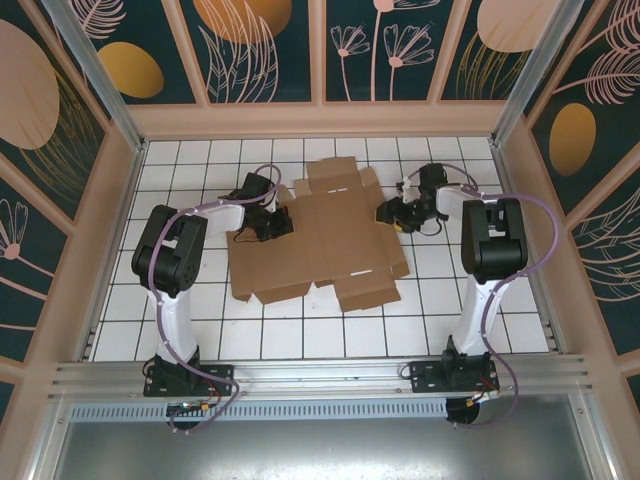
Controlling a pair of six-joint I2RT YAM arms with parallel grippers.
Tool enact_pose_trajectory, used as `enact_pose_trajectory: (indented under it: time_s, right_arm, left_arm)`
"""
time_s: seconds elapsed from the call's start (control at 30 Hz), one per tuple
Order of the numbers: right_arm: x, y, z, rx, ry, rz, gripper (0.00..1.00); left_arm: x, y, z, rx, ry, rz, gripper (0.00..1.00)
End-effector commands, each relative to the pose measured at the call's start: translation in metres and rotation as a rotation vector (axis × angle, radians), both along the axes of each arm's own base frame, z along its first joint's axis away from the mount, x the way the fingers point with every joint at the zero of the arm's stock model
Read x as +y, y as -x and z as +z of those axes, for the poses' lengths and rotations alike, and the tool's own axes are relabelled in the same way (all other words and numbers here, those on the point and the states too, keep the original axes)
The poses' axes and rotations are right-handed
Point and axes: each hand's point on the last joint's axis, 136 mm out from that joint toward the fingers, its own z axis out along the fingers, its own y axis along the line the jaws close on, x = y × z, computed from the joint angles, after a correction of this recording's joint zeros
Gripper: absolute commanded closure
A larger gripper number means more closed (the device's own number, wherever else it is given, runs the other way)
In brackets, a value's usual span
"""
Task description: Fold the paper box
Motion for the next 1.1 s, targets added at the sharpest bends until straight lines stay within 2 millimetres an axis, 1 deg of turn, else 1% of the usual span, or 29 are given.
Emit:
enact_pose_trajectory:
  time_s: [0.0, 0.17, 0.2, 0.3, 0.37, 0.4, 0.47, 0.53, 0.67, 0.8, 0.9, 0.97, 1.07]
  right_arm:
    - [0.011, 0.020, -0.007, 0.057, -0.065, 0.042, 0.52]
    - [0.013, 0.031, -0.014, 0.097, -0.106, 0.038, 0.64]
    - [0.015, 0.034, -0.015, 0.109, -0.126, 0.040, 0.68]
    - [0.020, 0.042, -0.016, 0.138, -0.181, 0.043, 0.74]
    - [0.022, 0.045, -0.014, 0.143, -0.222, 0.039, 0.75]
    - [0.023, 0.045, -0.011, 0.145, -0.253, 0.030, 0.78]
    - [0.022, 0.044, -0.004, 0.141, -0.307, 0.011, 0.79]
    - [0.017, 0.040, 0.005, 0.124, -0.345, -0.012, 0.83]
    - [0.008, 0.036, 0.023, 0.094, -0.409, -0.039, 0.84]
    - [0.010, 0.037, 0.041, 0.072, -0.448, -0.028, 0.81]
    - [0.013, 0.044, 0.052, 0.069, -0.488, -0.020, 0.78]
    - [0.014, 0.050, 0.054, 0.072, -0.507, -0.016, 0.76]
    - [0.014, 0.057, 0.048, 0.088, -0.498, -0.023, 0.76]
  left_arm:
    - [0.013, 0.024, -0.047, 0.116, -0.054, 0.007, 1.00]
    - [0.014, 0.030, -0.056, 0.127, -0.038, 0.004, 1.00]
    - [0.015, 0.031, -0.058, 0.126, -0.038, 0.003, 1.00]
    - [0.018, 0.036, -0.065, 0.140, -0.035, 0.004, 1.00]
    - [0.019, 0.037, -0.066, 0.139, -0.028, 0.005, 1.00]
    - [0.019, 0.038, -0.066, 0.139, -0.023, 0.003, 1.00]
    - [0.019, 0.039, -0.068, 0.144, -0.017, 0.003, 1.00]
    - [0.018, 0.041, -0.069, 0.149, -0.007, -0.003, 1.00]
    - [0.013, 0.041, -0.067, 0.148, 0.023, -0.014, 1.00]
    - [0.007, 0.041, -0.061, 0.143, 0.065, -0.027, 1.00]
    - [0.003, 0.041, -0.056, 0.134, 0.094, -0.035, 1.00]
    - [0.002, 0.042, -0.056, 0.137, 0.101, -0.036, 1.00]
    - [0.000, 0.045, -0.054, 0.137, 0.125, -0.031, 1.00]
